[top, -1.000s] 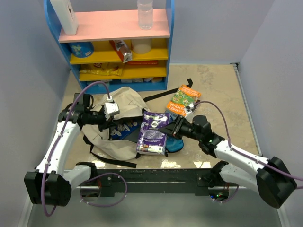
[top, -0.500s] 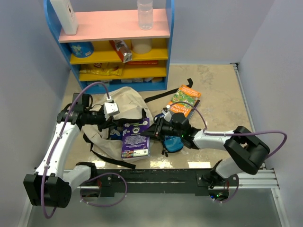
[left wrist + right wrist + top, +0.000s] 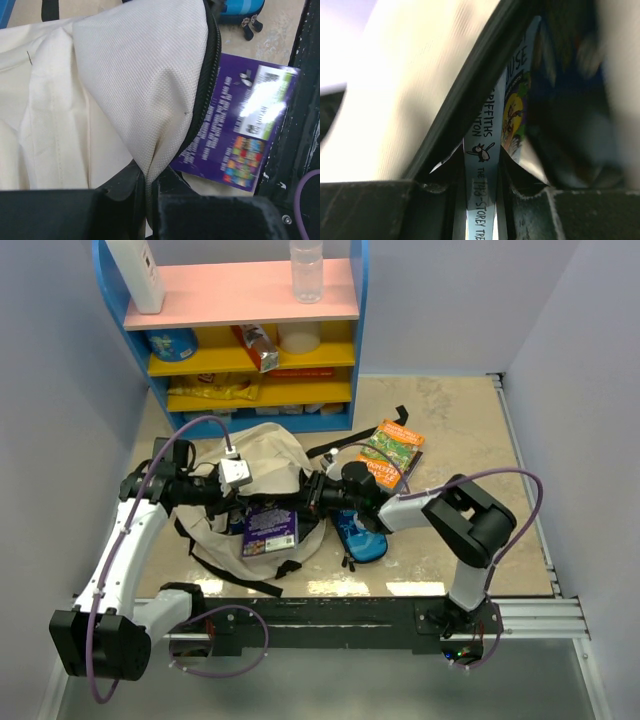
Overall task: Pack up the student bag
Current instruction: Place the book in the student bag.
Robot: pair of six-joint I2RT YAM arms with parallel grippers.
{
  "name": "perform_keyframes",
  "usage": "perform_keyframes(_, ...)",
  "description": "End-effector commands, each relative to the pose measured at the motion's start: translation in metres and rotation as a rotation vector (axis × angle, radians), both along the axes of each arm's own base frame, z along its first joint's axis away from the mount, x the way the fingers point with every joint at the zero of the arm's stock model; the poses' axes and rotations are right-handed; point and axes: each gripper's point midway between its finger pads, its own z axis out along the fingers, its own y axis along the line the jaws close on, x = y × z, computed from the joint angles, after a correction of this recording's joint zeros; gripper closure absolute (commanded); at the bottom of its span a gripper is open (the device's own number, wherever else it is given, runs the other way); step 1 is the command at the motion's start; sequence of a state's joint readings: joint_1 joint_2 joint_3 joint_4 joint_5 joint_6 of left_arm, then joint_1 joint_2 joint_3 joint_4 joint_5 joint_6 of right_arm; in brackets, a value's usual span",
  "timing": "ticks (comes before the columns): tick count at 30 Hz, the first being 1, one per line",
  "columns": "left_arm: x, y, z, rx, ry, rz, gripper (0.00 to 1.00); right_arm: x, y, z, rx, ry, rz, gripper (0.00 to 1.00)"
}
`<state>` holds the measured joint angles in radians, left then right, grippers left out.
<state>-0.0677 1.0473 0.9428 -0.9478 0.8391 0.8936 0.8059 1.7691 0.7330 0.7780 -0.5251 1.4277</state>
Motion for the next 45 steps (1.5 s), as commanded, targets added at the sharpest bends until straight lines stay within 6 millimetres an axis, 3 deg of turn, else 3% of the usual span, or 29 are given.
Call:
perform_keyframes(1,0.0,-0.011,0.037,-0.067,-0.124,-0.067,1.0,0.072,-0.005,0.075,0.216,-0.167,-0.118,1.0)
perform_keyframes(4,-0.002,-0.01,0.037,-0.058,-0.127,-0.073,1.0,0.095,-0.014,0.075,0.178,-0.185,-0.184,1.0)
perform_keyframes(13,-0.002,-0.012,0.039,-0.064,-0.116,-0.082,1.0,0.123,-0.023,0.066,0.055,-0.227,-0.402,1.0)
perform_keyframes(15,-0.004,-0.012,0.04,-0.066,-0.11,-0.089,1.0,0.134,-0.037,0.059,-0.037,-0.263,-0.505,1.0)
perform_keyframes(16,-0.005,-0.012,0.04,-0.06,-0.116,-0.096,1.0,0.136,-0.043,0.07,-0.043,-0.292,-0.534,1.0)
perform_keyframes(18,-0.007,-0.011,0.038,-0.053,-0.106,-0.098,1.0,0.146,-0.055,0.069,-0.118,-0.328,-0.602,1.0)
perform_keyframes(21,-0.01,-0.012,0.034,-0.057,-0.087,-0.112,1.0,0.151,-0.064,0.082,-0.146,-0.378,-0.665,1.0)
perform_keyframes(23,-0.01,-0.012,0.034,-0.061,-0.079,-0.119,1.0,0.15,-0.056,0.077,-0.146,-0.363,-0.652,1.0)
perform_keyframes(25,-0.01,-0.014,0.034,-0.069,-0.067,-0.118,1.0,0.142,-0.04,0.073,-0.139,-0.348,-0.644,1.0)
perform_keyframes(27,-0.008,-0.015,0.035,-0.079,-0.069,-0.116,1.0,0.132,-0.02,0.052,-0.194,-0.323,-0.624,1.0)
perform_keyframes(28,-0.007,-0.015,0.036,-0.085,-0.063,-0.108,1.0,0.119,0.008,0.062,-0.172,-0.331,-0.58,1.0)
perform_keyframes(29,-0.005,-0.016,0.036,-0.086,-0.071,-0.106,1.0,0.113,0.025,0.041,-0.21,-0.307,-0.544,1.0)
perform_keyframes(30,-0.004,-0.016,0.038,-0.09,-0.076,-0.105,1.0,0.107,0.038,0.039,-0.216,-0.303,-0.525,1.0)
perform_keyframes(31,-0.004,-0.016,0.039,-0.093,-0.069,-0.098,1.0,0.09,0.06,0.042,-0.216,-0.298,-0.486,0.95)
perform_keyframes(33,-0.001,-0.016,0.039,-0.091,-0.081,-0.09,1.0,0.078,0.073,0.031,-0.254,-0.291,-0.461,0.79)
perform_keyframes(34,-0.002,-0.016,0.039,-0.095,-0.079,-0.087,1.0,0.072,0.081,0.039,-0.252,-0.295,-0.442,0.66)
perform_keyframes(38,0.0,-0.015,0.035,-0.086,-0.091,-0.079,1.0,0.06,0.059,0.036,-0.336,-0.273,-0.432,0.5)
perform_keyframes(39,0.0,-0.014,0.034,-0.085,-0.091,-0.075,1.0,0.052,0.049,0.022,-0.375,-0.257,-0.415,0.47)
perform_keyframes(40,0.001,-0.014,0.031,-0.084,-0.091,-0.072,1.0,0.048,0.044,0.031,-0.36,-0.26,-0.412,0.38)
perform_keyframes(45,0.004,-0.016,0.028,-0.095,-0.076,-0.067,1.0,0.02,0.016,-0.008,-0.474,-0.228,-0.324,0.31)
